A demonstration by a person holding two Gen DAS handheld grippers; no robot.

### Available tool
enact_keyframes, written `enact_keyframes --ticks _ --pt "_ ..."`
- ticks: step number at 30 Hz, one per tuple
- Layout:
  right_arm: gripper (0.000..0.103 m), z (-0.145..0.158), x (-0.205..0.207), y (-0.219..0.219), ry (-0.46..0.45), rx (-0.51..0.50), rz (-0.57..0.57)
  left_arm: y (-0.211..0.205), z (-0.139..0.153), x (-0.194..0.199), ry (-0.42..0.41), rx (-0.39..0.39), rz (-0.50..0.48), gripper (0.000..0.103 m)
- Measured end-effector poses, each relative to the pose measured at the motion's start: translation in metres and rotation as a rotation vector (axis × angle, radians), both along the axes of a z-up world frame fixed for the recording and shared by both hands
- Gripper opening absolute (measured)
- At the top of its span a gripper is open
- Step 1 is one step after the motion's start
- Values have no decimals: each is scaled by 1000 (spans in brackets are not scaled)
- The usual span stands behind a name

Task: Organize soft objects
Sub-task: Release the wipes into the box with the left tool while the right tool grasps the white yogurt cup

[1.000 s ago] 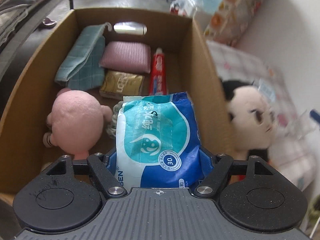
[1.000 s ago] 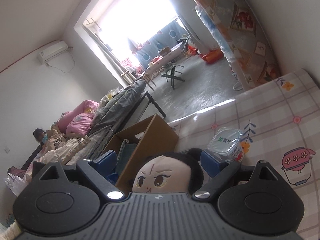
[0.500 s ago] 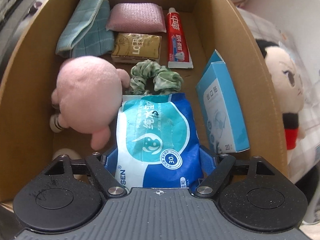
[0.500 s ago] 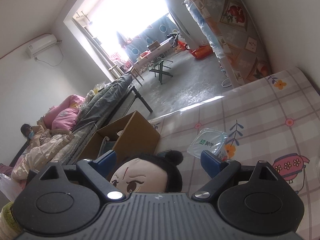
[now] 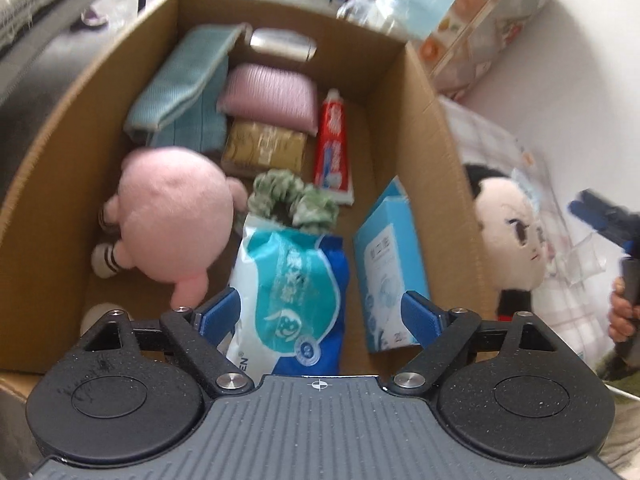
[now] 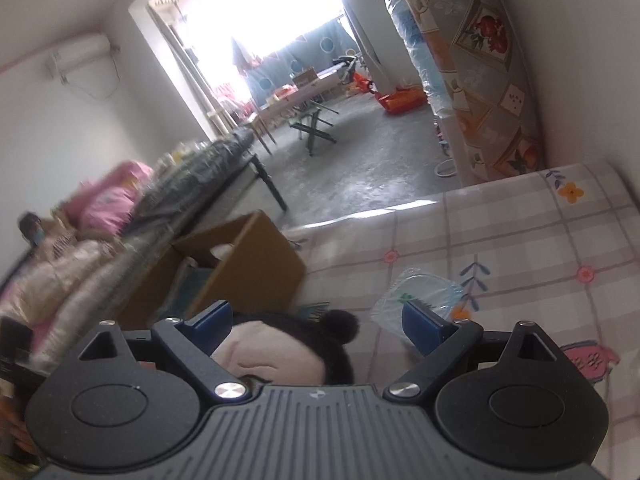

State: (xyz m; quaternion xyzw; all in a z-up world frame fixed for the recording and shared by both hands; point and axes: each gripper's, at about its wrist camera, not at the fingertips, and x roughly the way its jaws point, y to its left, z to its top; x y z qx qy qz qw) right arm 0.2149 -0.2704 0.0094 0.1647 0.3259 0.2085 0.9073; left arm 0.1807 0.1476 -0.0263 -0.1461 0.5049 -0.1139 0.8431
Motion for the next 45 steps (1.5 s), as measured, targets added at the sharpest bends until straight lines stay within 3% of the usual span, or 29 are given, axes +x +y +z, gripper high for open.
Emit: enact_keyframes --ticks 5,10,17,24,26,28,35,40,45 --pt "103 -17 19 29 16 -227 42 -2 14 -19 -108 11 41 96" --pt "103 -29 37 43 -2 -351 28 -6 22 -34 -186 48 66 99" --pt "103 -48 69 45 18 -456 -11 -7 20 -37 -207 134 101 99" --pt "102 -63 86 35 78 -464 -29 -4 16 -42 -206 139 118 99" --pt "96 -68 89 32 104 -444 -26 -3 16 -44 -210 151 136 99" --pt "82 -69 90 28 119 -394 -26 -3 16 -46 -220 167 152 99" --pt "82 -64 83 25 124 -401 -75 -3 20 -58 -286 285 203 99" --pt "82 -39 64 21 87 -388 -92 9 29 -72 -339 272 245 99" --pt "82 15 34 32 -12 -370 -58 21 35 -88 -383 265 285 99"
